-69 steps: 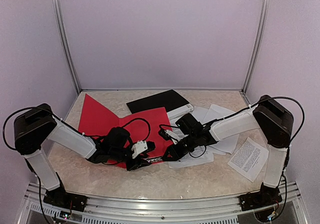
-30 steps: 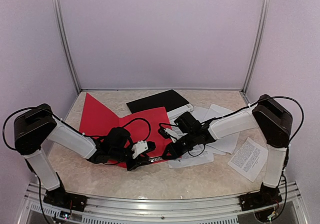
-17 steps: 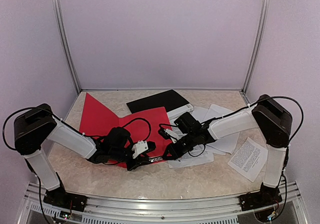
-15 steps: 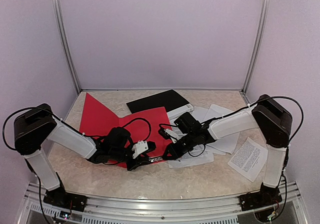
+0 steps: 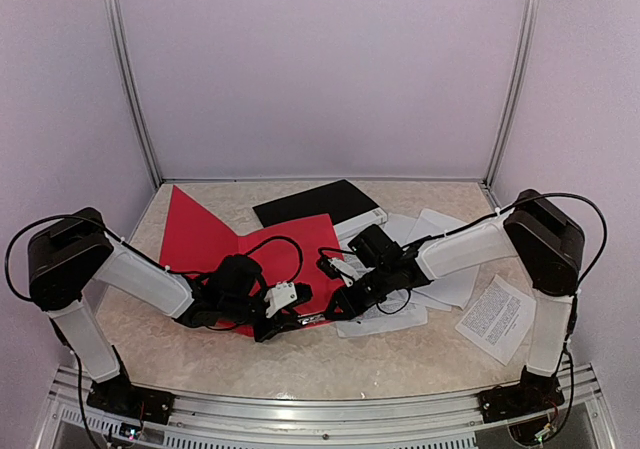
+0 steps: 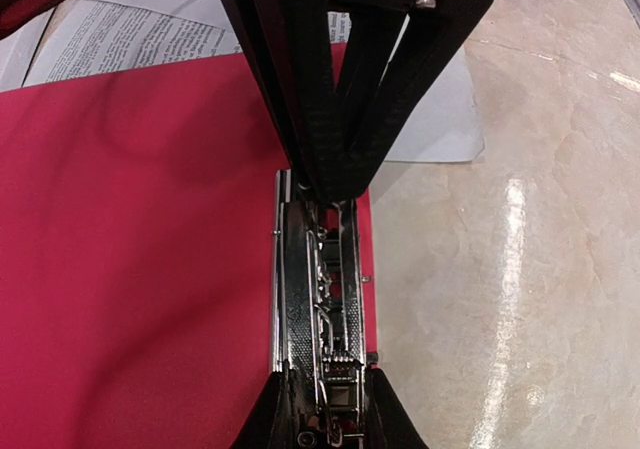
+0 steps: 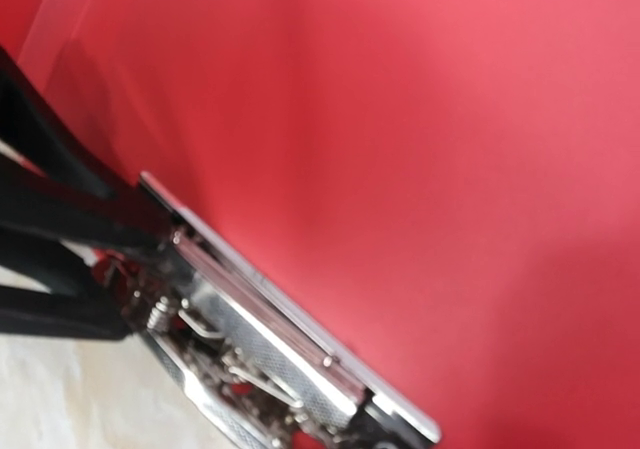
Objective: Put the files into the folder
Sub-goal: Open the spring clip on the folder.
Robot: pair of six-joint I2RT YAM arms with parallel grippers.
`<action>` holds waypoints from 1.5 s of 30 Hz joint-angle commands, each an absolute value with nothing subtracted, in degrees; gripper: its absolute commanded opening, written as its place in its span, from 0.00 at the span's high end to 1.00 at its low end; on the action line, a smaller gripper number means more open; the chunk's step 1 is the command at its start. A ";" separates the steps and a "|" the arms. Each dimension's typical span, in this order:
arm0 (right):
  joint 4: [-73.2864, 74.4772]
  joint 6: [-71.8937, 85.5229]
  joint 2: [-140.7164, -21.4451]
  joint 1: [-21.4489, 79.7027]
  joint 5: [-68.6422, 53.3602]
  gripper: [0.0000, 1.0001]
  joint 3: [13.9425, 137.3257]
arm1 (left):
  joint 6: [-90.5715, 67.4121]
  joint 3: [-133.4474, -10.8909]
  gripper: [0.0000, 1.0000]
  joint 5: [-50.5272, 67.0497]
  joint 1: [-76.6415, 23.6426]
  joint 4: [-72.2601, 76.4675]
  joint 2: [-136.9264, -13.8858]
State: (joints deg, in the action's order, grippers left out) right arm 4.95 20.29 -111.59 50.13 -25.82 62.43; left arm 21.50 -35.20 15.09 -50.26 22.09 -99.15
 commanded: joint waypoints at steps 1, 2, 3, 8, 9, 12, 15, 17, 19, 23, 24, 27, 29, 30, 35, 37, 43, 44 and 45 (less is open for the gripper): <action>5.49 20.61 -111.50 50.09 -24.83 0.87 63.62 | 22.00 -35.68 0.83 13.93 -50.69 17.85 -100.44; 5.41 20.58 -111.50 50.03 -24.72 0.86 63.57 | 21.99 -35.73 0.83 13.85 -50.63 17.78 -100.46; 5.37 20.59 -111.51 50.02 -24.70 0.86 63.56 | 22.02 -35.77 0.83 13.85 -50.60 17.69 -100.46; 5.53 20.57 -111.50 49.84 -24.66 0.86 63.55 | 21.91 -36.03 0.84 13.71 -50.65 17.24 -100.63; 5.54 20.57 -111.40 49.85 -24.63 0.87 63.55 | 21.92 -36.04 0.84 13.71 -50.71 17.23 -100.63; 5.58 20.65 -111.36 49.77 -24.40 0.87 63.45 | 22.00 -36.04 0.84 13.71 -50.71 17.23 -100.63; 5.11 21.12 -111.00 49.53 -23.92 0.87 63.19 | 22.23 -36.04 0.85 13.67 -50.78 17.23 -100.56; 5.03 21.25 -110.86 49.41 -23.85 0.87 63.17 | 22.27 -36.04 0.85 13.56 -50.88 17.23 -100.63; 5.02 21.27 -110.85 49.37 -23.87 0.87 63.26 | 22.32 -36.04 0.85 13.48 -50.94 17.23 -100.72; 4.66 21.57 -110.83 49.26 -24.01 0.87 63.31 | 22.26 -36.04 0.85 13.28 -50.97 17.14 -100.68; 4.70 21.54 -110.84 49.23 -24.04 0.87 63.35 | 22.26 -36.06 0.85 13.21 -50.98 17.14 -100.69; 4.75 21.69 -110.79 49.23 -23.69 0.89 63.17 | 22.37 -36.12 0.86 13.19 -50.98 17.03 -100.72; 4.66 21.79 -110.69 49.22 -23.53 0.91 63.02 | 22.33 -36.12 0.86 13.15 -51.02 16.97 -100.77; 4.66 21.86 -110.59 49.14 -23.34 0.92 62.94 | 22.48 -36.08 0.86 13.22 -50.98 17.04 -100.81; 5.01 22.44 -110.58 48.88 -21.81 0.99 62.75 | 23.04 -35.91 0.86 13.06 -51.30 16.96 -100.88; 5.67 22.66 -110.86 48.83 -20.68 1.00 62.73 | 23.47 -35.66 0.86 12.93 -51.55 17.17 -100.82; 8.01 22.63 -111.88 48.55 -17.51 1.00 62.71 | 24.23 -35.40 0.86 13.76 -51.94 17.36 -100.98; 8.16 22.47 -112.15 48.44 -17.21 1.00 62.75 | 24.32 -35.36 0.86 14.12 -52.01 17.35 -100.94; 8.38 22.46 -112.46 48.32 -17.03 1.00 62.76 | 24.30 -35.37 0.86 14.64 -52.06 17.28 -100.97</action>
